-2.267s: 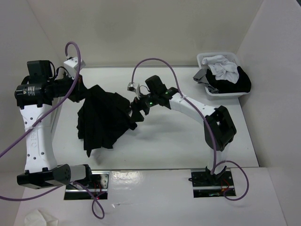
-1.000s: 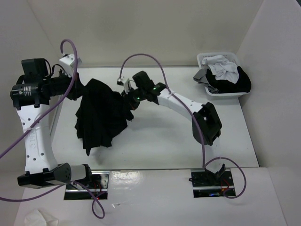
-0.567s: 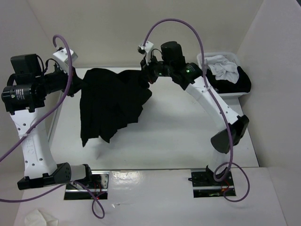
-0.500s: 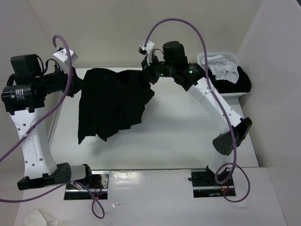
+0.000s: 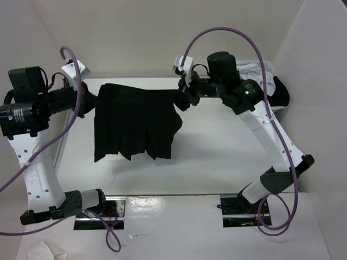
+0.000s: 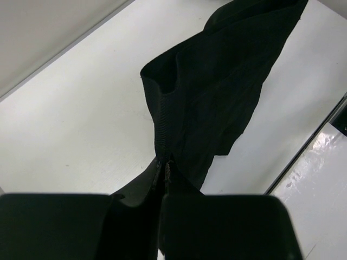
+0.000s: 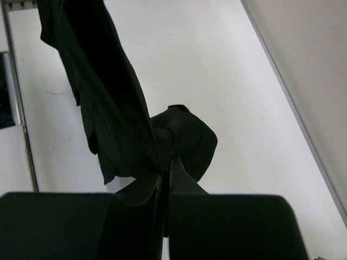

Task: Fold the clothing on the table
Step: Flatten the skirt out

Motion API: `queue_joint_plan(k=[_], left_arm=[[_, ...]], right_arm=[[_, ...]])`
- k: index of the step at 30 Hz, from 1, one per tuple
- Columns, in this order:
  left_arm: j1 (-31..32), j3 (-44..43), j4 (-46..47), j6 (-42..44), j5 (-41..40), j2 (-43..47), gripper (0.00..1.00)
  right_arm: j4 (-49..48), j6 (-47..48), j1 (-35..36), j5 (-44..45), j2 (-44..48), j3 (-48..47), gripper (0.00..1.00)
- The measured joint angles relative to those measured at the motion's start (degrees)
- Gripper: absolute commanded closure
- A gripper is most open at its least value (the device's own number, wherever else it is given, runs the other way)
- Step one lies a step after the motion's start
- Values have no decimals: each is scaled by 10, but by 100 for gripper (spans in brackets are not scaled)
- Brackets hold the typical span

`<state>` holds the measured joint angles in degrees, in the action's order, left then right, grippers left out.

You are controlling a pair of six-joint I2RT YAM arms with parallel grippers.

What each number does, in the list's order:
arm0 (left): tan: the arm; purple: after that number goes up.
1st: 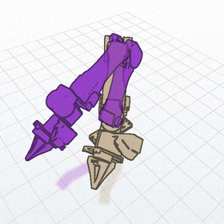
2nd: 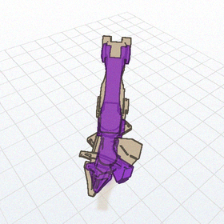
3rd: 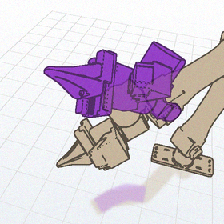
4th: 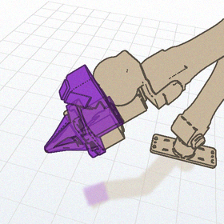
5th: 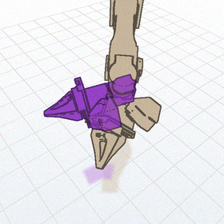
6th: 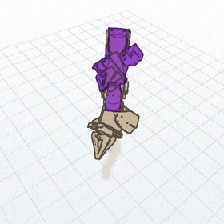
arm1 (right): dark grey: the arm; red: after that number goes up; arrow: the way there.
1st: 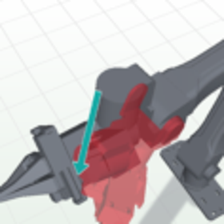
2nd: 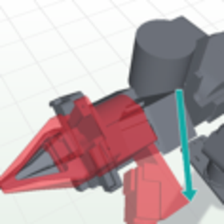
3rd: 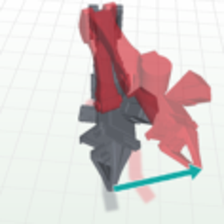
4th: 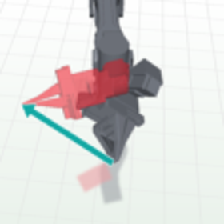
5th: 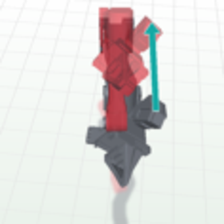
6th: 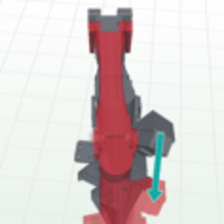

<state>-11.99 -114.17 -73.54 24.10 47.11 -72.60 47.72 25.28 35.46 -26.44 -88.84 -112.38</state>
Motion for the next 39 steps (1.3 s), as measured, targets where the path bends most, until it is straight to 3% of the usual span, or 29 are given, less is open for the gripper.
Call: queue_joint_plan(k=[10, 17, 24, 30, 32, 39], left_arm=[[0, 4, 2, -1, 28, 83, 100], [0, 67, 45, -23, 44, 181, 100], [0, 157, 61, -29, 50, 169, 100], [1, 230, 96, -17, 34, 110, 100], [1, 246, 111, -16, 23, 85, 100], [12, 282, 200, -21, -44, -13, 100]], right_arm=[[67, 57, -35, -91, 67, 14, 100], [90, 74, -42, -151, 106, 38, 100], [98, 74, -46, -176, 97, 48, 100], [81, 52, -47, -167, 30, 50, 100], [73, 43, -47, -149, -7, 50, 95], [8, 12, -19, -16, -181, 43, 100]])
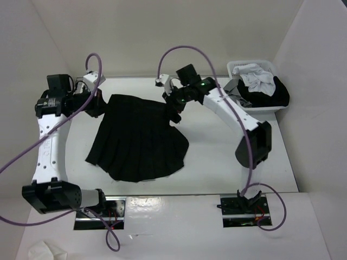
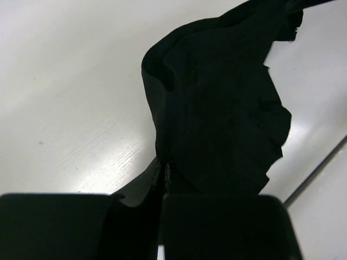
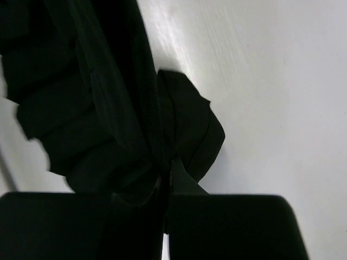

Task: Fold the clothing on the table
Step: Flatten the skirt out

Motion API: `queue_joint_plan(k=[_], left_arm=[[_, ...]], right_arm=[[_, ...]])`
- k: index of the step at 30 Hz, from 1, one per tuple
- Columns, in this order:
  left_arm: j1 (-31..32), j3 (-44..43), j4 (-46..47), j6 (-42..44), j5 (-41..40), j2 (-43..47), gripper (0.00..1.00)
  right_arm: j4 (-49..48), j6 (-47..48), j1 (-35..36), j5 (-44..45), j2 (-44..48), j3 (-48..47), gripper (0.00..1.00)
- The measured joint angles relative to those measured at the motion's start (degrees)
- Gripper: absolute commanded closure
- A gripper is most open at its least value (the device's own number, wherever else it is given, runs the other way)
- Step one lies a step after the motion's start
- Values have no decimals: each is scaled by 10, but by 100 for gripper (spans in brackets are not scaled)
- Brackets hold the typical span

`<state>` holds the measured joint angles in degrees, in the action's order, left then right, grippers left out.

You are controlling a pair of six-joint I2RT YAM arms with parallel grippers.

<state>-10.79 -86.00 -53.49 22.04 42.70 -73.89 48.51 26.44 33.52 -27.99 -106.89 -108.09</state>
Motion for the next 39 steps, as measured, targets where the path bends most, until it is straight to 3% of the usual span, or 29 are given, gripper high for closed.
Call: queue_joint_plan(k=[5, 10, 12, 13, 14, 15, 17, 18, 19, 22, 23, 26, 28, 32, 39], left_arm=[[6, 2, 50, -13, -52, -73, 100], [9, 1, 80, -17, -87, -124, 100], [10, 1, 88, -21, -99, -131, 97], [10, 1, 93, -25, -106, -132, 92], [10, 1, 99, -29, -114, -132, 89], [11, 1, 106, -30, -121, -132, 82], [12, 1, 121, -33, -137, -132, 77], [12, 1, 128, -39, -146, -133, 72], [12, 1, 135, -44, -156, -134, 58], [12, -9, 149, -58, -181, -146, 31], [12, -14, 153, -60, -191, -152, 18], [12, -17, 170, -73, -231, -165, 5], [12, -18, 176, -75, -254, -169, 0], [12, -30, 166, -80, -275, -170, 0], [15, -50, 92, -72, -244, -169, 0]], right_arm=[[-45, -26, 9, 92, -110, -18, 100], [-67, -45, 9, 168, -193, -100, 100], [-69, -53, 9, 186, -211, -138, 85], [-72, -58, 9, 196, -213, -151, 58], [-75, -65, 9, 206, -213, -159, 40], [-80, -72, 9, 218, -213, -170, 24], [-101, -81, 9, 245, -213, -183, 2], [-113, -87, 9, 268, -213, -186, 2], [-122, -94, 9, 289, -213, -187, 2], [-129, -110, 7, 333, -213, -187, 1], [-129, -113, 7, 340, -212, -187, 1], [-133, -115, 3, 345, -192, -161, 1], [-134, -109, -2, 341, -161, -127, 1], [-132, -86, -12, 318, -68, -24, 1], [-106, -34, -33, 251, 54, 127, 1]])
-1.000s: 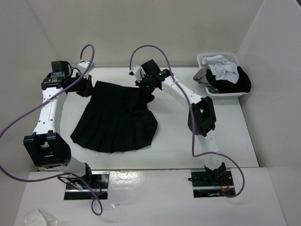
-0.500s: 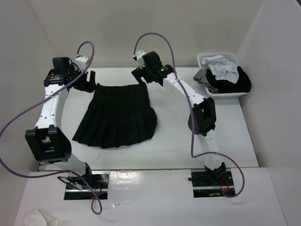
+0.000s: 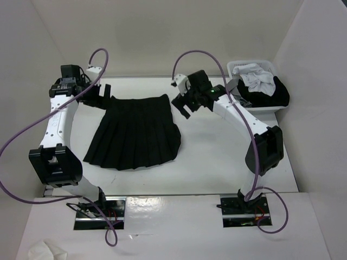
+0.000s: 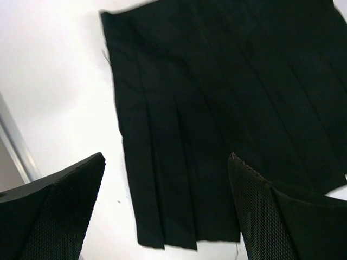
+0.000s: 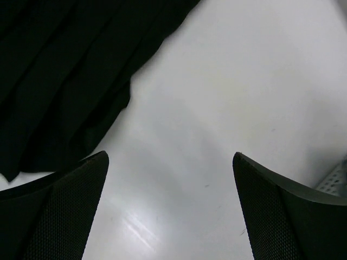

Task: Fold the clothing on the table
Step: Flatten the skirt out

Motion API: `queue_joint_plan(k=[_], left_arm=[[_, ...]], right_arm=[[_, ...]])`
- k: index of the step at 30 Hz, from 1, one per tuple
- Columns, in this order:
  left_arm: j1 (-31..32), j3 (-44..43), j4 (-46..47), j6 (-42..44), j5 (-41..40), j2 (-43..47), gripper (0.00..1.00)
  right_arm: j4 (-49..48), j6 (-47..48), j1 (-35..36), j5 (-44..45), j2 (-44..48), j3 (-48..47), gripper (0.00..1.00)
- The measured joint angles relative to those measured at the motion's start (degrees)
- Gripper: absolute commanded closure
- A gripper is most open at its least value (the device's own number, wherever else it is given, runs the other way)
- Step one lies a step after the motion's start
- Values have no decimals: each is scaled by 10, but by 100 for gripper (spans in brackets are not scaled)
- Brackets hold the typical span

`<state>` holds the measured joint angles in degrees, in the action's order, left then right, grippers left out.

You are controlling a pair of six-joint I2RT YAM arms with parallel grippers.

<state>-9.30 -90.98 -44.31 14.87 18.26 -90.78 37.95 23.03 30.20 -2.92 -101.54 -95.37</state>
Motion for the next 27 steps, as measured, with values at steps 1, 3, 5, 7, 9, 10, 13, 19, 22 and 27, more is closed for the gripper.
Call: queue_joint_plan(k=[1, 3, 5, 7, 9, 10, 13, 19, 22, 27], left_arm=[[3, 0, -13, 3, -1, 0, 0], [10, 4, -31, 14, -5, 0, 0], [18, 13, -44, 18, -18, 1, 0], [24, 23, -53, 21, -28, 1, 0], [25, 32, -63, 27, -41, 1, 0], [26, 35, -66, 28, -49, 1, 0], [32, 39, -72, 28, -77, -2, 0], [59, 44, -70, 18, -127, -20, 0], [74, 52, -65, 6, -148, -37, 0], [91, 54, -42, -17, -171, -78, 0]], right_arm=[[5, 8, -2, -11, 7, 25, 1], [12, 19, -4, -34, 16, 74, 1], [29, 32, -4, -62, 17, 120, 3], [46, 43, -3, -83, 16, 148, 4], [60, 53, 0, -98, 14, 161, 5], [64, 56, 3, -102, 12, 162, 5], [65, 65, 21, -114, 3, 163, 5], [69, 72, 41, -148, -12, 158, 5], [72, 74, 42, -163, -30, 146, 6], [75, 74, 45, -182, -62, 124, 6]])
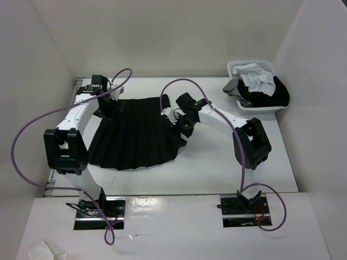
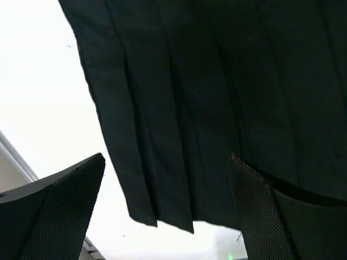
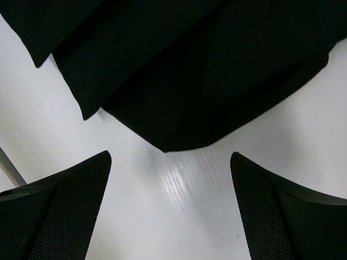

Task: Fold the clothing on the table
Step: Flatten the skirt out

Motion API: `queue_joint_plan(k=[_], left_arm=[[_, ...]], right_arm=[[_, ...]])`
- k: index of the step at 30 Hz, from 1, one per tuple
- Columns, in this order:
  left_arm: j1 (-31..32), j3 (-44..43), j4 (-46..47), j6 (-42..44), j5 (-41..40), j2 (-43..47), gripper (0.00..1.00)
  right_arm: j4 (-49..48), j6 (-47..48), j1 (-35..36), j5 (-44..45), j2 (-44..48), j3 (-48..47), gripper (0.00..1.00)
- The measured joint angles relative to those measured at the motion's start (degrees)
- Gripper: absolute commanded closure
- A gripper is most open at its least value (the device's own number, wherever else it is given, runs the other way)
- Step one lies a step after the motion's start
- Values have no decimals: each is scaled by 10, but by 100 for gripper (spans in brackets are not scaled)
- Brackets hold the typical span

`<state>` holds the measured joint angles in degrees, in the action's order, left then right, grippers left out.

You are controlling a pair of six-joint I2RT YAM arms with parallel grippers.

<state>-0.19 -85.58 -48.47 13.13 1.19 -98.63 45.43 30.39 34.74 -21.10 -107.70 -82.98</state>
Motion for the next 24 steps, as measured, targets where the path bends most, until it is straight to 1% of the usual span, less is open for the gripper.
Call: queue_joint_plan(k=[6, 9, 12, 15, 16, 17, 18, 21, 24], left_arm=[[4, 3, 26, -16, -15, -35, 0], [4, 3, 37, -26, -22, -51, 0], [4, 3, 40, -30, -27, -67, 0], [4, 3, 40, -32, -29, -81, 0], [4, 3, 41, -33, -29, -83, 0], [4, 3, 42, -34, -29, -85, 0], [4, 3, 42, -35, -29, -86, 0], [4, 0, 45, -42, -29, -86, 0], [4, 0, 49, -43, -29, -86, 0]], right_arm=[[2, 0, 2, -23, -33, -25, 8], [3, -1, 4, -34, -60, -36, 15], [2, -4, 6, -44, -95, -50, 19], [8, -8, 7, -51, -128, -64, 47], [9, -7, 7, -52, -134, -72, 74], [12, -9, 7, -52, -143, -85, 89], [16, -13, 7, -51, -151, -97, 99], [39, -20, 7, -45, -164, -128, 100], [99, -17, 7, -45, -164, -196, 100]])
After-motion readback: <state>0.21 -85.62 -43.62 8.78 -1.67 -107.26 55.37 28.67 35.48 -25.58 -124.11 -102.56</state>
